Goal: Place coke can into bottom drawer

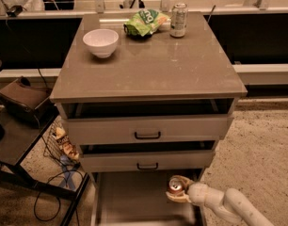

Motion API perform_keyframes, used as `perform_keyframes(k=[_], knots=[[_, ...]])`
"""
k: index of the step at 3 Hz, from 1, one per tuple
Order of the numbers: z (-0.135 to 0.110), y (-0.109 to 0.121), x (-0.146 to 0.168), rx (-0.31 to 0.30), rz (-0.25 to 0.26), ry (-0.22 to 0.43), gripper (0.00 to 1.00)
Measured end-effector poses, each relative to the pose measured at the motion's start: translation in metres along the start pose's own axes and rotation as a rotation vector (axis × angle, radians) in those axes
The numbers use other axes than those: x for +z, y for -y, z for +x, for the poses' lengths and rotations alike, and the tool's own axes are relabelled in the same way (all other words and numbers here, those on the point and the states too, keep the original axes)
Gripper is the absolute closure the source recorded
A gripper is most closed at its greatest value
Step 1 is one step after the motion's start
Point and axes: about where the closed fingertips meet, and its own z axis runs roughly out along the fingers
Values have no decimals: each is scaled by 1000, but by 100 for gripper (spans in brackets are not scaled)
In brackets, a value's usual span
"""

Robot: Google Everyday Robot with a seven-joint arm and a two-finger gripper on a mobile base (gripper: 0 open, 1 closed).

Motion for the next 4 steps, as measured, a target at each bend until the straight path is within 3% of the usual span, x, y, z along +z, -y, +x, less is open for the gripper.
perform_keyframes(k=[1, 2, 3, 4], knots=[[19, -16, 48, -28, -90, 54, 100], [28, -51, 98, -44, -221, 121, 100], [28, -51, 98, -44, -221, 121, 100], [64, -62, 125, -34, -235, 70, 100]])
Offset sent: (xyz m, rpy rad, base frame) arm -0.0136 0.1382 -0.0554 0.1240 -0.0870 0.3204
